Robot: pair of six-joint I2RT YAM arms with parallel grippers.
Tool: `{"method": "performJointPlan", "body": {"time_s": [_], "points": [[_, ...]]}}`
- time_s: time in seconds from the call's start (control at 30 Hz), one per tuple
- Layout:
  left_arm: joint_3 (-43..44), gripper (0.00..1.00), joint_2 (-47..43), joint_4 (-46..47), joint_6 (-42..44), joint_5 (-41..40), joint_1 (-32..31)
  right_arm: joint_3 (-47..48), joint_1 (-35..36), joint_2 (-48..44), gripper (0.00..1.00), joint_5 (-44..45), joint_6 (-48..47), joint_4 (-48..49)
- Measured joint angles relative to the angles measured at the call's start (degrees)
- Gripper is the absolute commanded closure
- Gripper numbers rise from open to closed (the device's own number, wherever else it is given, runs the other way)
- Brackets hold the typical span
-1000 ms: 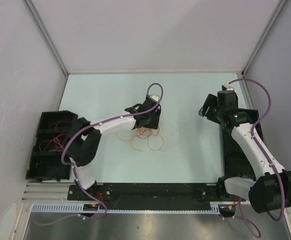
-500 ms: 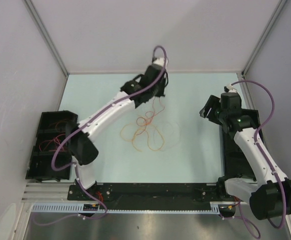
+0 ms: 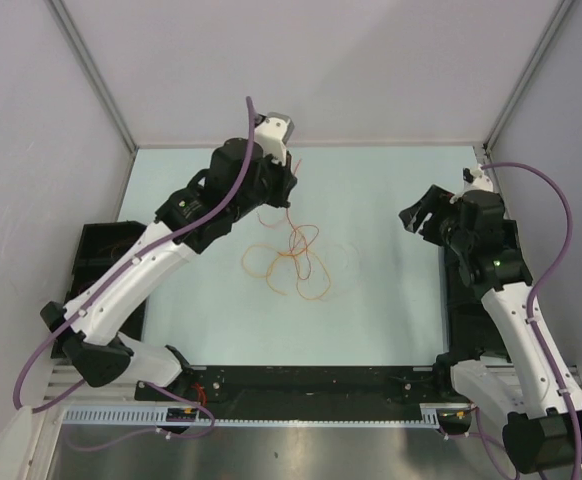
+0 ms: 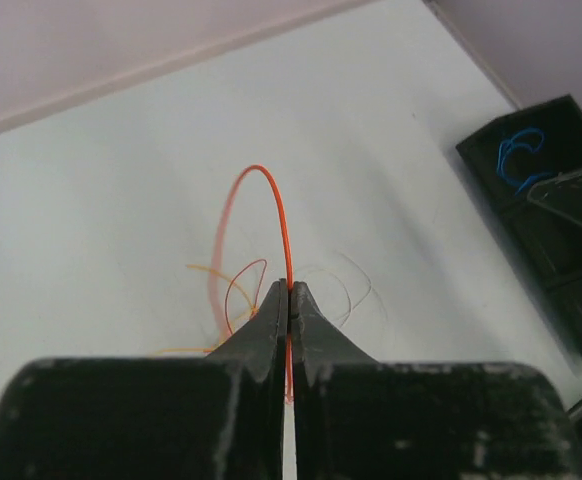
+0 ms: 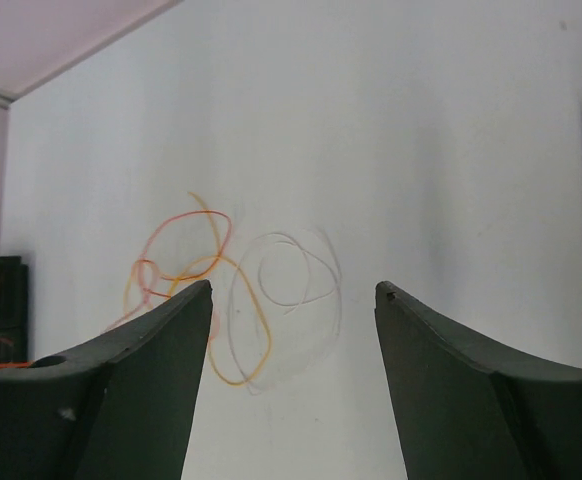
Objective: Untangle the cables
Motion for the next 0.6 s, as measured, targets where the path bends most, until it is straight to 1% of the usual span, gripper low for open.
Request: {"method": "performJointPlan", "body": {"time_s": [0.13,0.27,0.43,0.5,0.6], "points": [[0.2,1.0,1.38,-3.43,0.24,2.29,-0.13,0.0,0.17,-1.55,0.32,-7.21,-0.17,2.95],[7.19,1.0,3.52,-6.97,-1.38,2.54,-0.13,0.0,2.84,-1.95,0.33,-12.04,-0.24,5.75],[17.75,1.0,4.76,-8.87,-5.86,2.58,-0.13,0.0,7.54,-1.95,0.33,-16.04,-0.24,7.61],[21.24,1.0,4.83,-9.33,-7.61,2.16,-0.13,0.0,9.79,-2.08,0.33,-16.65,-0.17,8.24],[23.82,1.0,4.76,-9.18,-9.99,1.55,-0.13,0.0,13.62,-2.27,0.33,-16.39,-0.15,9.42]]}}
